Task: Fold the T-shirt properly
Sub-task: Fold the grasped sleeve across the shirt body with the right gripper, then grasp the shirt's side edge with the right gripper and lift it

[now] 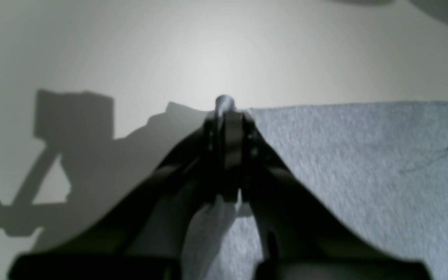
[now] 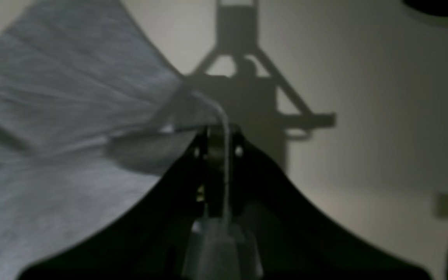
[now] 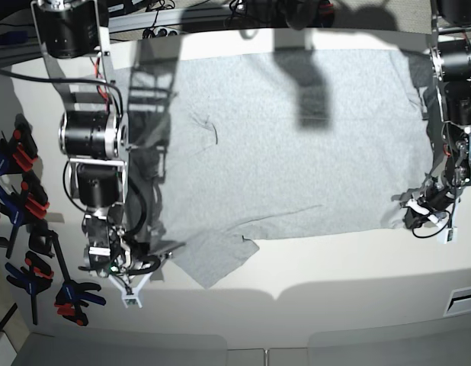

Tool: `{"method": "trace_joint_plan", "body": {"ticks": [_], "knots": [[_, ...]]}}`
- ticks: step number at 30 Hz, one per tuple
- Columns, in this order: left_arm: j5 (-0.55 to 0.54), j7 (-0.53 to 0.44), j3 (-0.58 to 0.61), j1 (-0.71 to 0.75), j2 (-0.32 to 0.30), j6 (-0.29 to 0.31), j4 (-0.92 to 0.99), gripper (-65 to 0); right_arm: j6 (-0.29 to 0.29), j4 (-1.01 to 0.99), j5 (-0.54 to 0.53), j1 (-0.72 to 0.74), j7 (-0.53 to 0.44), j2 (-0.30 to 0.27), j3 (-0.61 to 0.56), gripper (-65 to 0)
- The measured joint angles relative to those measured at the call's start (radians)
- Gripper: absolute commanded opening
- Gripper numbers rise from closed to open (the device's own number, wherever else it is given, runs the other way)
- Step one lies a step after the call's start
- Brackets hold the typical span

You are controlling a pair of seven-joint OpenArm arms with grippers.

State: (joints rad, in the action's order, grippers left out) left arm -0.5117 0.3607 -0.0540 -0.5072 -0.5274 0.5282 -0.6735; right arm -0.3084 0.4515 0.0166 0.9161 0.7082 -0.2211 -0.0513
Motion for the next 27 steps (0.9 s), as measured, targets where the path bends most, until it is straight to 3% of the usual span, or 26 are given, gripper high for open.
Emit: {"method": "trace_joint_plan", "body": {"ticks": [6,14,18,23,27], "knots": [[-0.003,0.065,0.0,0.016,-0.007,0.003,-0.065,-65.0,-0.006,0.187,-0.049,-0.126,0.076,-0.001,-0.001,-65.0],[-0.029,0.117,0.001,0.22,-0.074,0.0,-0.407,-65.0,-0.01,0.628,-0.071,-0.344,0.202,0.0,0.035,-65.0],[-0.06,0.151,0.002,0.334,-0.077,-0.089,-0.558,-65.0,-0.015,0.851,-0.07,-0.459,0.259,0.0,0.111,-65.0],[-0.08,0.179,-0.092,0.472,-0.078,-0.082,-0.718,-65.0,-0.053,1.076,-0.113,-0.592,0.305,-0.002,0.234,-65.0],[-0.083,0.259,-0.233,0.574,-0.06,-0.083,-0.856,-65.0,-0.093,1.142,-0.16,-0.71,0.314,-0.002,0.301,-65.0]]}}
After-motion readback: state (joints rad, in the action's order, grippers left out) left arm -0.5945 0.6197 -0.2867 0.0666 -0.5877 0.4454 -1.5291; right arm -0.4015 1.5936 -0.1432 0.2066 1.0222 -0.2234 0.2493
